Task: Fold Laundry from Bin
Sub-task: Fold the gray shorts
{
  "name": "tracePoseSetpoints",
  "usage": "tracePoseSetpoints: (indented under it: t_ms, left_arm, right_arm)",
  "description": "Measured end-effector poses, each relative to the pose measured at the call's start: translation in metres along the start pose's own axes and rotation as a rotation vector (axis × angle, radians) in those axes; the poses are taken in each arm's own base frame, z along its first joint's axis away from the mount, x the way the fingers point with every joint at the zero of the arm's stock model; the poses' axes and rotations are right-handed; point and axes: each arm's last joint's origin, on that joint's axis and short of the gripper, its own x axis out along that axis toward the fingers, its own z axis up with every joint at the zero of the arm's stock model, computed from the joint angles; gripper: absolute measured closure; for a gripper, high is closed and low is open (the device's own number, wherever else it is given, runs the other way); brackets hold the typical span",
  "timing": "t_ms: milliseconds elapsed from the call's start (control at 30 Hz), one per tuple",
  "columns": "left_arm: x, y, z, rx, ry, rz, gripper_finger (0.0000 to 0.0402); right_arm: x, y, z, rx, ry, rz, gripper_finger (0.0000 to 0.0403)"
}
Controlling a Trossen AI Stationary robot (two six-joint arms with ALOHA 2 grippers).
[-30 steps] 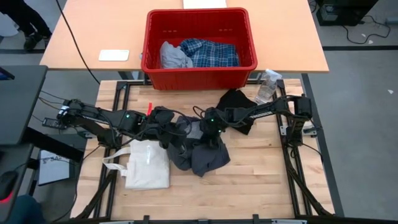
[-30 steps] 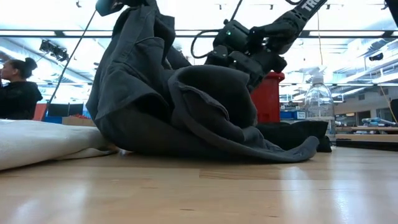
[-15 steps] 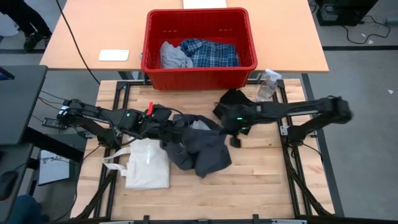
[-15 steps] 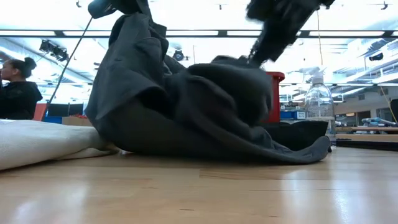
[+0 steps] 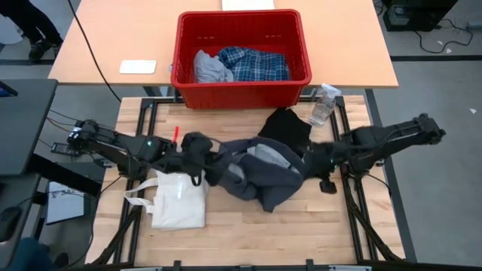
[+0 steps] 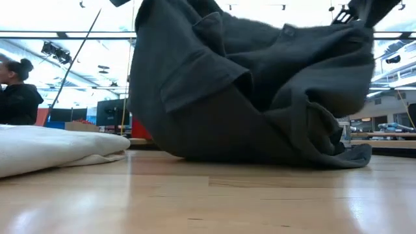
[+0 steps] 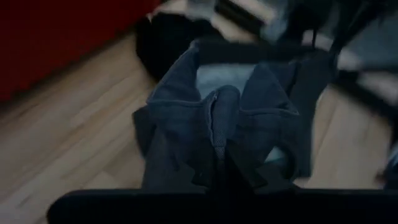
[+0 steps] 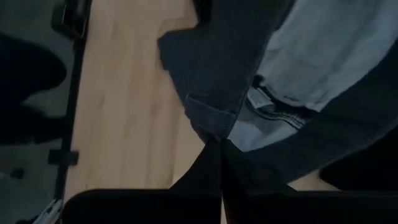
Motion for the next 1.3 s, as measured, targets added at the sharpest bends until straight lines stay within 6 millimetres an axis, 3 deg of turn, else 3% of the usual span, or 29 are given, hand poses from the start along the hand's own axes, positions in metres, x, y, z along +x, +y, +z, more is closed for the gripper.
tracePoseSetpoints:
  t_ms: [133, 267, 500, 600, 767, 1000, 1133, 1300]
  left_arm:
    - [0.008, -0.008, -0.029, 0.128, 0.076, 0.010, 0.0381]
    - [0.012, -0.012, -0.057, 0.139, 0.107, -0.015, 0.0381]
    - [0.014, -0.010, -0.103, 0.137, 0.173, -0.011, 0.0374]
    - [0.013, -0.009, -0.113, 0.144, 0.170, 0.004, 0.0351]
    - [0.001, -0.009, -0.117, 0.162, 0.165, -0.009, 0.0277]
    - [-0.013, 0.003, -0.123, 0.174, 0.198, 0.062, 0.0188]
    - [-0.016, 0.007, -0.126, 0.213, 0.216, 0.090, 0.0182]
    - [-0.017, 0.014, -0.128, 0.239, 0.241, 0.156, 0.0190]
  right_arm:
    - [0.019, 0.020, 0.004, -0.056, 0.023, -0.003, 0.0402]
    - [0.048, 0.033, 0.017, -0.096, 0.020, -0.023, 0.0402]
    - [0.105, 0.026, 0.037, -0.028, 0.026, -0.186, 0.0402]
    - [0.121, 0.019, 0.039, 0.034, 0.068, -0.212, 0.0402]
    - [0.136, 0.010, 0.042, 0.139, 0.086, -0.225, 0.0402]
    - [0.127, 0.002, 0.056, 0.251, -0.044, -0.176, 0.0400]
    - [0.112, -0.002, 0.059, 0.306, -0.103, -0.180, 0.0399]
    - [0.078, -0.002, 0.059, 0.297, -0.217, -0.173, 0.0372]
